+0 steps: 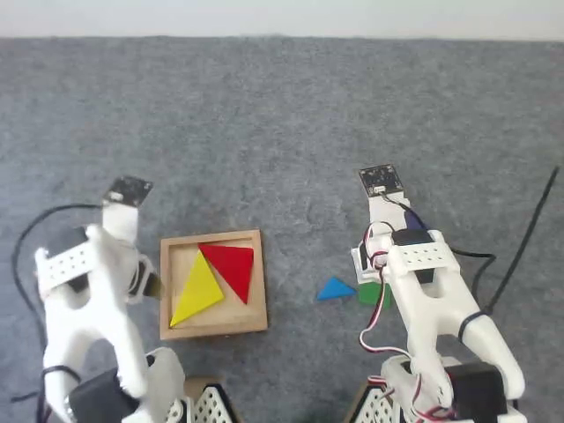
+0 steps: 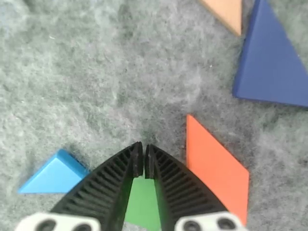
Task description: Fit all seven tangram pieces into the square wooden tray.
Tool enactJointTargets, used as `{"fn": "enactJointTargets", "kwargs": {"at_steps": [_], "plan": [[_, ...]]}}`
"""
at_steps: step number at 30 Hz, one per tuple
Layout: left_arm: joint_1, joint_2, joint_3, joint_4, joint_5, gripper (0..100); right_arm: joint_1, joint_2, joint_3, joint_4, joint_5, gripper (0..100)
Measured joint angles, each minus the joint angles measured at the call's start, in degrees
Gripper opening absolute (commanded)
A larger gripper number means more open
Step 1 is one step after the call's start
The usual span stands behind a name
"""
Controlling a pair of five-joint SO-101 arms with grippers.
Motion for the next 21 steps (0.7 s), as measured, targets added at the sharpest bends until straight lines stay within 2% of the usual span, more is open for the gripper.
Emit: {"fn": "enactJointTargets", "kwargs": {"at_steps": [8, 11, 14, 21], "plan": [[-0.09, 7.03, -0.44, -2.2, -0.18, 21, 0.0, 0.0, 0.0, 0.0, 0.0, 2.0], [1.93, 10.29, -2.55, -2.11, -0.35, 21, 0.0, 0.0, 0.0, 0.0, 0.0, 2.0], [6.33, 12.04, -4.13, -2.29, 0.79, 21, 0.0, 0.0, 0.0, 0.0, 0.0, 2.0], [18.64, 16.97, -9.41, -2.37, 11.25, 21, 0.0, 0.0, 0.0, 0.0, 0.0, 2.0]]}}
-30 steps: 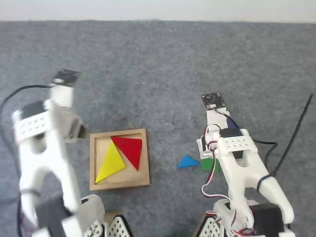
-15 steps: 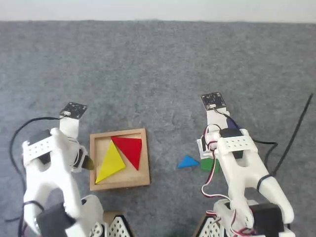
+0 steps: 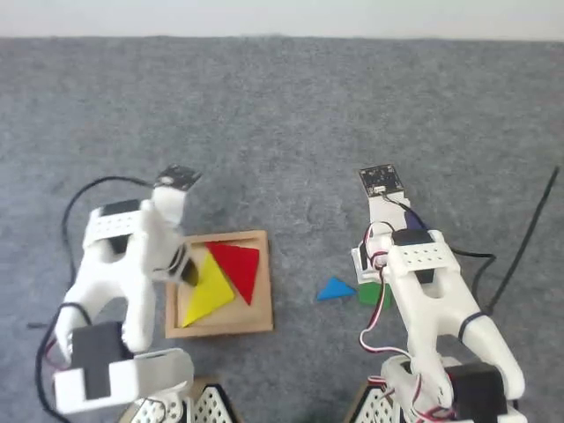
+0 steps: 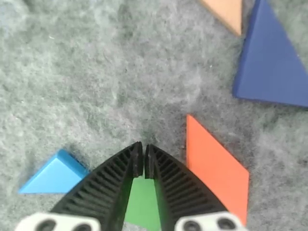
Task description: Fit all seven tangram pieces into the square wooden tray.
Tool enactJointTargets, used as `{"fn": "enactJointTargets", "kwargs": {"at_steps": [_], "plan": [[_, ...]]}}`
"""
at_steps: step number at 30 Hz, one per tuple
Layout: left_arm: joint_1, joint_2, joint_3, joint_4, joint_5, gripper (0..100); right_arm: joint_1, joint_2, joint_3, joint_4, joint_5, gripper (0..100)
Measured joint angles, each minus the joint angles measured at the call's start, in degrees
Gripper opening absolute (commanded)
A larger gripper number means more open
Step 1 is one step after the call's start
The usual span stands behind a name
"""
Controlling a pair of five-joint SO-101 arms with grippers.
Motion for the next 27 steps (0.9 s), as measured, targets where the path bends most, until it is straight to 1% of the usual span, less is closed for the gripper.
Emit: {"fn": "enactJointTargets", "kwargs": {"at_steps": [2, 5, 9, 13, 16, 19, 23, 27], "plan": [[2.99, 0.62, -1.85, 0.0, 2.73, 21, 0.0, 0.0, 0.0, 0.0, 0.0, 2.0], [5.63, 2.9, -5.27, 0.0, 5.63, 19, 0.0, 0.0, 0.0, 0.0, 0.0, 2.0], [6.33, 10.55, -12.48, 0.09, 8.18, 14, 0.0, 0.0, 0.0, 0.0, 0.0, 2.0], [6.95, 19.87, -22.68, 0.7, 9.14, 7, 0.0, 0.0, 0.0, 0.0, 0.0, 2.0], [6.95, 26.11, -31.12, 5.54, 9.58, 1, 0.0, 0.0, 0.0, 0.0, 0.0, 2.0], [6.95, 30.33, -37.1, 7.12, 9.85, 1, 0.0, 0.0, 0.0, 0.0, 0.0, 2.0], [7.03, 32.88, -41.14, 7.82, 10.11, 1, 0.0, 0.0, 0.0, 0.0, 0.0, 2.0], [6.95, 34.37, -45.63, 9.67, 16.0, 1, 0.0, 0.0, 0.0, 0.0, 0.0, 2.0]]}}
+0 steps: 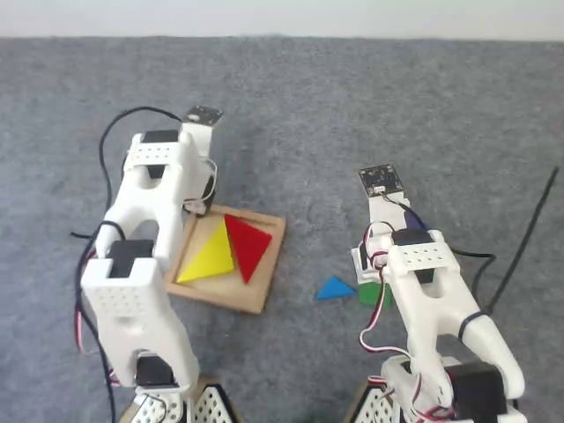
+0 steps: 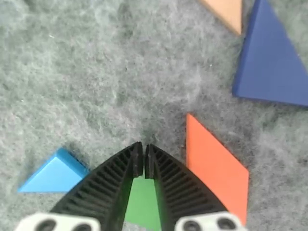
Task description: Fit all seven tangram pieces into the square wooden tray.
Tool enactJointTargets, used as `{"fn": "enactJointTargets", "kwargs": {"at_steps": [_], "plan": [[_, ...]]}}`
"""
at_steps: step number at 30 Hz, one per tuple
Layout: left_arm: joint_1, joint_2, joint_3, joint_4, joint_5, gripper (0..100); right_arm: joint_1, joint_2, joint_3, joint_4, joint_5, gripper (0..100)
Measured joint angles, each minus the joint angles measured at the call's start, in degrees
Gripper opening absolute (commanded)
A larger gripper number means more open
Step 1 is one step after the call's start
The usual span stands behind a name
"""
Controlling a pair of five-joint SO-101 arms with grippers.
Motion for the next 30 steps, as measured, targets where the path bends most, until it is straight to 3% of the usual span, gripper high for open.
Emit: {"fn": "enactJointTargets", "kwargs": {"at_steps": [7, 11, 16, 21, 25, 30], "plan": [[0.0, 4.92, -8.79, 2.73, 9.76, 1, 0.0, 0.0, 0.0, 0.0, 0.0, 2.0], [0.18, 5.89, -12.13, 2.9, 10.64, 3, 0.0, 0.0, 0.0, 0.0, 0.0, 2.0], [-0.09, 4.84, -17.67, 8.0, 10.73, 18, 0.0, 0.0, 0.0, 0.0, 0.0, 2.0], [-0.26, -3.96, -22.07, 15.21, 10.73, 16, 0.0, 0.0, 0.0, 0.0, 0.0, 2.0], [0.7, -10.46, -19.87, 20.22, 9.14, 13, 0.0, 0.0, 0.0, 0.0, 0.0, 2.0], [6.51, -17.49, -2.55, 17.67, 2.73, 11, 0.0, 0.0, 0.0, 0.0, 0.0, 2.0]]}}
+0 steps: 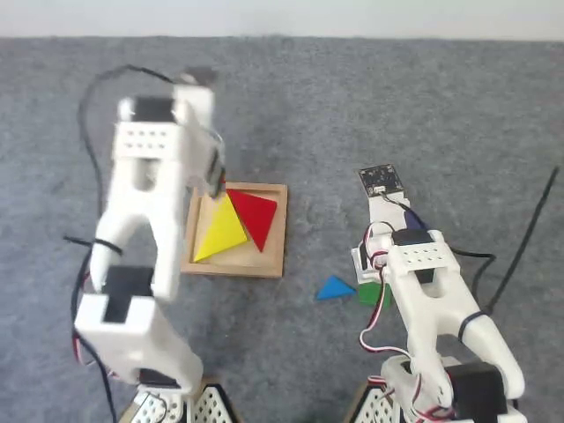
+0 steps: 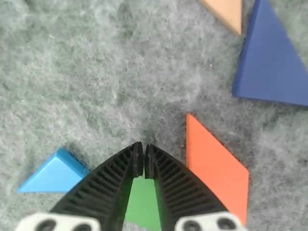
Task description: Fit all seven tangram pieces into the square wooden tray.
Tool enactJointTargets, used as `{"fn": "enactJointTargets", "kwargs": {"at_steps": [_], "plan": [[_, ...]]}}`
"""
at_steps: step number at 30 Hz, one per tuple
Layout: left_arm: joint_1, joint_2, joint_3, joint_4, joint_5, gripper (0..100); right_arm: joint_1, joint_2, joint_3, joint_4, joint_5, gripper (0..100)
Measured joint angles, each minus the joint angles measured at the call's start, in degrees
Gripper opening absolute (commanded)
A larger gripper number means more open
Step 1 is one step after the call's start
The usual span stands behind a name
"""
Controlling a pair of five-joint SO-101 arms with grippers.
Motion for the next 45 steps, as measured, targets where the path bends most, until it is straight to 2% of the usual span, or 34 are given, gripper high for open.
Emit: {"fn": "enactJointTargets", "kwargs": {"at_steps": [4, 7, 10, 15, 24, 30, 37, 40, 45], "plan": [[7.74, -8.7, 19.69, -9.67, -4.92, 11, 0.0, 0.0, 0.0, 0.0, 0.0, 2.0], [9.32, -12.66, 30.68, -17.14, -5.36, 11, 0.0, 0.0, 0.0, 0.0, 0.0, 2.0], [10.02, -12.4, 34.81, -22.07, -6.95, 11, 0.0, 0.0, 0.0, 0.0, 0.0, 2.0], [9.58, -6.51, 34.55, -27.78, -7.65, 11, 0.0, 0.0, 0.0, 0.0, 0.0, 2.0], [2.02, 3.87, 22.15, -27.6, -9.67, 11, 0.0, 0.0, 0.0, 0.0, 0.0, 2.0], [1.14, 4.75, 20.13, -26.99, -10.11, 11, 0.0, 0.0, 0.0, 0.0, 0.0, 2.0], [0.18, -3.08, 20.31, -21.89, -10.37, 11, 0.0, 0.0, 0.0, 0.0, 0.0, 2.0], [-0.09, -7.82, 20.48, -19.78, -13.01, 11, 0.0, 0.0, 0.0, 0.0, 0.0, 2.0], [-2.55, -8.53, 22.59, -19.34, -14.68, 11, 0.0, 0.0, 0.0, 0.0, 0.0, 2.0]]}}
